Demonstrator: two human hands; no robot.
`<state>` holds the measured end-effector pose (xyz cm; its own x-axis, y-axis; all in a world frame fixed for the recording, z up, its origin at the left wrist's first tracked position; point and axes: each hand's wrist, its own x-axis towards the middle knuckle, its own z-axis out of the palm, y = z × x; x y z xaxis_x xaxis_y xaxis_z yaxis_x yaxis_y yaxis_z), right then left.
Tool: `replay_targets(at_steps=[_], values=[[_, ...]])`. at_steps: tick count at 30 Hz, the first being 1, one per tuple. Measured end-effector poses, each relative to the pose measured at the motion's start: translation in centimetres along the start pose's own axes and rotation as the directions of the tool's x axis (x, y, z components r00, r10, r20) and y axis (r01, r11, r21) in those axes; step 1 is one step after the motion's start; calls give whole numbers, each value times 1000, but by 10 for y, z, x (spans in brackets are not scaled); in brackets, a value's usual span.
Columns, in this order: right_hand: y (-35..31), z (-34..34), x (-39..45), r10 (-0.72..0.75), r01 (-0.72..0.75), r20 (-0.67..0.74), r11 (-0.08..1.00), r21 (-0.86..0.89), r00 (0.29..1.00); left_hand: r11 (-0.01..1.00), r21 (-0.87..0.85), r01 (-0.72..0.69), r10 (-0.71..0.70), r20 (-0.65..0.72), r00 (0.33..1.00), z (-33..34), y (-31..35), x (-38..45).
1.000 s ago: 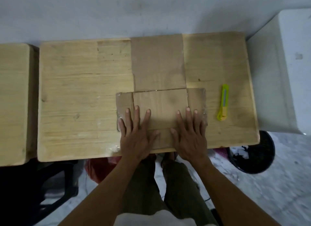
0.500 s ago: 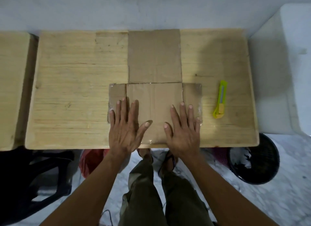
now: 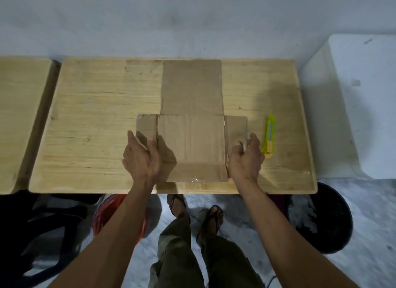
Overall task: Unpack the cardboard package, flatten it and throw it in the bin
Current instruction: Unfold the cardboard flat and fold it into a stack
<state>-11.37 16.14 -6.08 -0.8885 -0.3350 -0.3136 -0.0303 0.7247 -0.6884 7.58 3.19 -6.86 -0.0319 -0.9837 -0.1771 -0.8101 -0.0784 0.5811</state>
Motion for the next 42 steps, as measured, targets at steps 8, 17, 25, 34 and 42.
replay_targets(at_steps=[8, 17, 25, 34, 42], values=[[-19, -19, 0, 7, -20, 33, 917, 398, 999, 943, -329, -43, -1, -130, 991, -22, 29, -17], [-39, 10, -20, -213, 165, 123, 934, 318, 969, 927, -286, -245, 277, 78, 958, -1, 48, -23], [-10, 50, -18, -457, 524, 280, 815, -248, 844, 869, 86, -487, 438, 324, 839, 33, 14, -8], [0, 58, -18, -447, 580, 372, 662, -474, 814, 754, 297, -586, 479, 361, 800, 37, -1, -6], [3, 63, -17, -459, 567, 333, 659, -495, 824, 771, 282, -571, 468, 359, 808, 38, 2, -4]])
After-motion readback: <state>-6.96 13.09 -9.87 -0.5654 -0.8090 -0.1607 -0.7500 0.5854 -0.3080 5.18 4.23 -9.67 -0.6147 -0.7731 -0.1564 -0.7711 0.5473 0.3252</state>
